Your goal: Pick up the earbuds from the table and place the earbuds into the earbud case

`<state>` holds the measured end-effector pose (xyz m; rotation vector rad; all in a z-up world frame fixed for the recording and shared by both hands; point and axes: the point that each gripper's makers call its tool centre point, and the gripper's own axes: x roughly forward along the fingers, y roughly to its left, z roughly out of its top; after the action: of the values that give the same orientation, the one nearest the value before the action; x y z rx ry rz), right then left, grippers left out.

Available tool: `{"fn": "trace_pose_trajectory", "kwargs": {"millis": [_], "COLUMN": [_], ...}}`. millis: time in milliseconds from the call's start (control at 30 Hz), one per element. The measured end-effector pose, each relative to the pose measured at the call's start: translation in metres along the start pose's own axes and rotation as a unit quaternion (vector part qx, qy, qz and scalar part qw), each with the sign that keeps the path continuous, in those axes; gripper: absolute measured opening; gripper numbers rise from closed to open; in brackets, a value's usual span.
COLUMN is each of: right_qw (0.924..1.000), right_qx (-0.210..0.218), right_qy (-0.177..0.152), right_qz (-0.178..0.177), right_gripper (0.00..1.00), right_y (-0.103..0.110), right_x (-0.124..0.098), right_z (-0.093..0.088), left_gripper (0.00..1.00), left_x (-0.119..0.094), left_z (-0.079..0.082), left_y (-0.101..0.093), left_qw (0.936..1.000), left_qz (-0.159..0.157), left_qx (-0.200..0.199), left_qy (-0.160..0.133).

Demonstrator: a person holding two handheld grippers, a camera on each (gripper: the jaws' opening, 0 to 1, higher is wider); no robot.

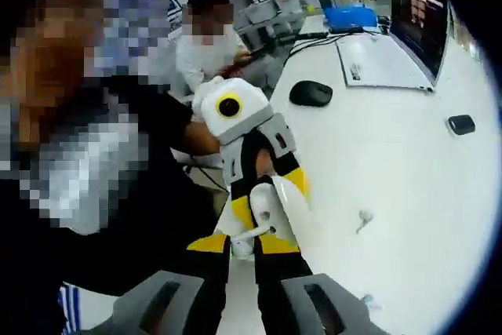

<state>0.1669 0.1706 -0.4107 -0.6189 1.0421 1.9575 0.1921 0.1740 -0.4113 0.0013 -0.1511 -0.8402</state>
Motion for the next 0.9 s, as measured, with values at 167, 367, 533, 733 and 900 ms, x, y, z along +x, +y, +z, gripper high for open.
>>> {"fn": "trace_pose_trajectory", "kwargs": {"millis": [167, 367, 533, 733, 900], "right_qw": [0.9872, 0.9727, 0.9525, 0.9002, 0.8439], "right_qx": [-0.067, -0.101, -0.062, -0.147, -0.306], "right_qy": [-0.01, -0.108, -0.188, -0.16, -0.008], "right_qz": [-0.144, -0.179, -0.231, -0.378, -0.44], "right_gripper": [0.12, 0.13, 0.19, 0.19, 0.13], "right_y": [-0.044, -0.039, -0.041, -0.033, -0.029], "right_x": [0.018, 0.074, 0.064, 0.055, 0.064], "right_z": [-0.031, -0.07, -0.074, -0.084, -0.08], "left_gripper": [0.25, 0.25, 0.25, 0.25, 0.25], "left_x": [-0.024, -0.044, -0.039, -0.041, -0.046], "left_z": [-0.019, -0.012, -0.005, -0.002, -0.001], "left_y": [0.045, 0.059, 0.055, 0.046, 0.039], "left_qw": [0.9947, 0.9925, 0.9938, 0.9939, 0.9929], "left_qz": [0.092, 0.114, 0.105, 0.104, 0.112], "left_qx": [-0.011, -0.012, -0.014, -0.016, -0.009], "left_qy": [0.045, 0.042, 0.034, 0.031, 0.039]}}
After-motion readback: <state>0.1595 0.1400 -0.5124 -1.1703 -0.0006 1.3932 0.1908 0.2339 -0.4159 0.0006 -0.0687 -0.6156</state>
